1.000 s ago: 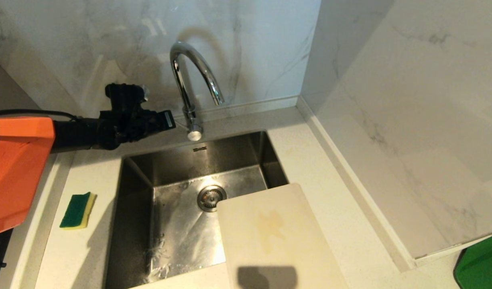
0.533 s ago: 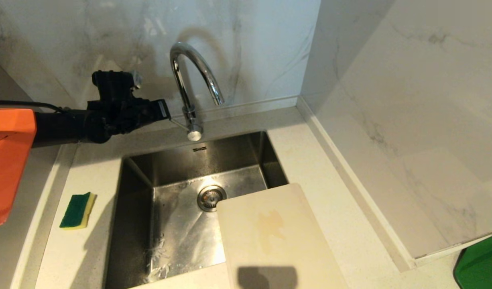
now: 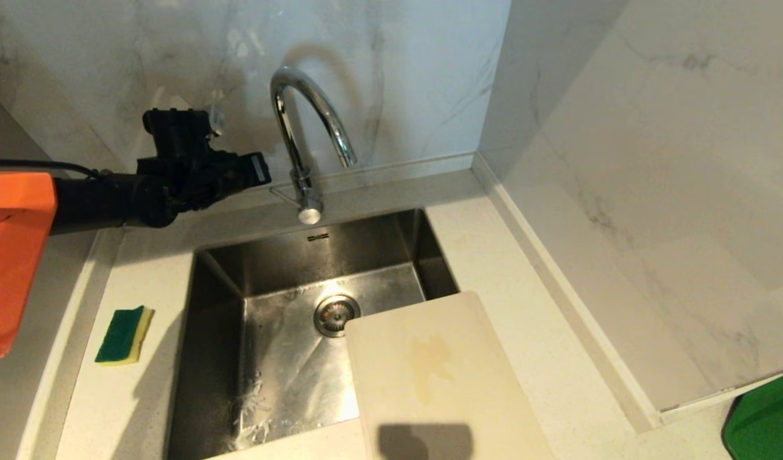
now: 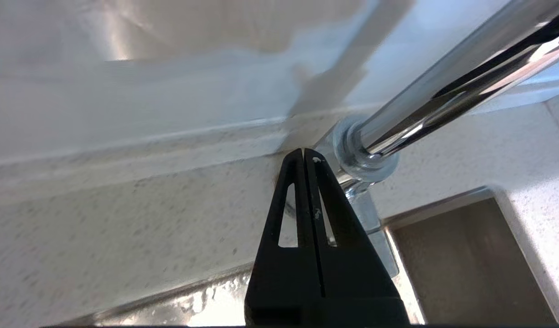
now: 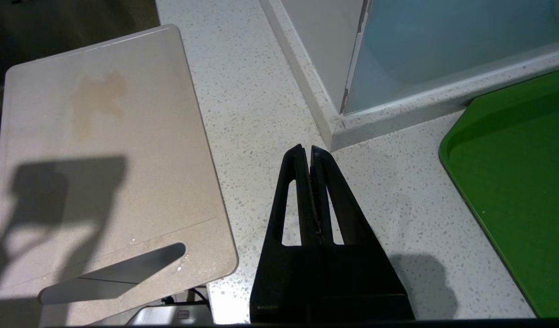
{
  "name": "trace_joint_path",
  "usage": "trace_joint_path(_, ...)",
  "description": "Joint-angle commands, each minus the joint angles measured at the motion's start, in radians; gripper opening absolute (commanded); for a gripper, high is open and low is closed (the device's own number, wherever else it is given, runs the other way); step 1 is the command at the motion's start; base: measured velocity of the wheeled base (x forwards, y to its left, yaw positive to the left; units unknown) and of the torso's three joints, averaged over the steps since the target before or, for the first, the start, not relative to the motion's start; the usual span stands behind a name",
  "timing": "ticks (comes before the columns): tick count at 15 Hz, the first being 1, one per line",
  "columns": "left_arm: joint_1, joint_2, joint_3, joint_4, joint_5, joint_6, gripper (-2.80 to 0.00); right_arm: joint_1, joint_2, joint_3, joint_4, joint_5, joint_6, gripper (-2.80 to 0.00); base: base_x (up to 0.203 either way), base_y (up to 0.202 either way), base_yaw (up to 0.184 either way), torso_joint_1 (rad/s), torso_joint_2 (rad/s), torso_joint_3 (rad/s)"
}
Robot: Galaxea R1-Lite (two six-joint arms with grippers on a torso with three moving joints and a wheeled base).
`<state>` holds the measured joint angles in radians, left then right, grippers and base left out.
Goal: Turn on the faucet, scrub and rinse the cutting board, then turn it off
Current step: Turn on the tap
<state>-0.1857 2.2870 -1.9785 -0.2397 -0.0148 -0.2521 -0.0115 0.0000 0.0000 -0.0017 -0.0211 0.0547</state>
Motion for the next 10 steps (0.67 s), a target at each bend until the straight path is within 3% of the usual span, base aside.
trace_joint_path(1, -0.001, 0.013, 0.0, -0.007, -0.001, -0.003, -2.8, 0.001, 0.0, 0.0, 0.0, 0.0, 0.001, -2.8, 0.0, 0.0, 0.0, 0.0, 0.0, 0.0)
trace_joint_path(10, -0.025, 0.037, 0.0, -0.024, -0.03, -0.047, -2.8, -0.001, 0.0, 0.0, -0.001, 0.0, 0.001, -2.8, 0.0, 0.0, 0.0, 0.0, 0.0, 0.0)
